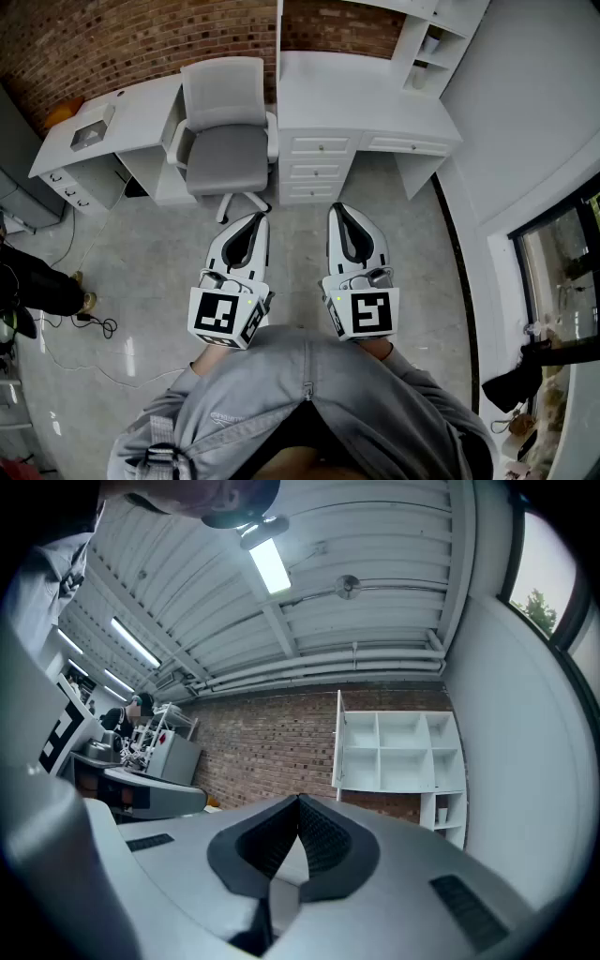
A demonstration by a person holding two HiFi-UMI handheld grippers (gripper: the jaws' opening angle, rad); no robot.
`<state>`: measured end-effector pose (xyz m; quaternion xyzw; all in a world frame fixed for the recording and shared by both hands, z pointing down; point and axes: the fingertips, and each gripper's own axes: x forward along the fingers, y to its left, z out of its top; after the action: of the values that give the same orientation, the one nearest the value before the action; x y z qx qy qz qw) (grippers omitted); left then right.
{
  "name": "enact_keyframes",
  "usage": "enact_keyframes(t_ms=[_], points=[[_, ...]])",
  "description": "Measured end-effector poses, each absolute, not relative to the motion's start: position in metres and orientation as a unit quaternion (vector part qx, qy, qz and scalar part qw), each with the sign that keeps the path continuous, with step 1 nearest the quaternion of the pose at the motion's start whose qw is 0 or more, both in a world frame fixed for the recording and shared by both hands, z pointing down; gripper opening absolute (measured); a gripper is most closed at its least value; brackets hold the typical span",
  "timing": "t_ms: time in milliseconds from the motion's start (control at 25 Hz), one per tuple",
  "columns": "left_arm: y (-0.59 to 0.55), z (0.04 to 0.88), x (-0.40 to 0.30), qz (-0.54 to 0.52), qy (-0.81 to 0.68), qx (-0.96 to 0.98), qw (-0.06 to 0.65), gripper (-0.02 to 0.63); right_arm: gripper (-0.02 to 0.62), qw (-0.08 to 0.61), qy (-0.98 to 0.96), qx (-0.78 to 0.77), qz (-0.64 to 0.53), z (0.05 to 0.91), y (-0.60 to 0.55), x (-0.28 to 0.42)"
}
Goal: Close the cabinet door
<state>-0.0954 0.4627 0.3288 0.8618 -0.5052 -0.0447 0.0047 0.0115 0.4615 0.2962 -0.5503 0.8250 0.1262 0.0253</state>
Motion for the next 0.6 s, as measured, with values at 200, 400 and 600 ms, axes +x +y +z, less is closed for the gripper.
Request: enact_keyframes(t_ms=[200, 400, 600], points=[[0.458, 0.324, -0.085, -0.041, -0.508, 0.861, -0.010, 0.006, 0.026, 0.028, 0.827, -0.548, 0.119, 0.301, 0.458, 0.022], [0.456, 0.323, -0.078, -0.037, -0.513, 0.858, -0.015, 0.006, 0.026, 0.034, 0.832, -0.542, 0.116, 0.300, 0.459, 0.027], [0.454, 0.326, -0.067, -0.036, -0.522, 0.852, -0.012, 0.006, 0.026, 0.047, 0.835, -0.537, 0.111, 0.301, 0.457, 0.041]])
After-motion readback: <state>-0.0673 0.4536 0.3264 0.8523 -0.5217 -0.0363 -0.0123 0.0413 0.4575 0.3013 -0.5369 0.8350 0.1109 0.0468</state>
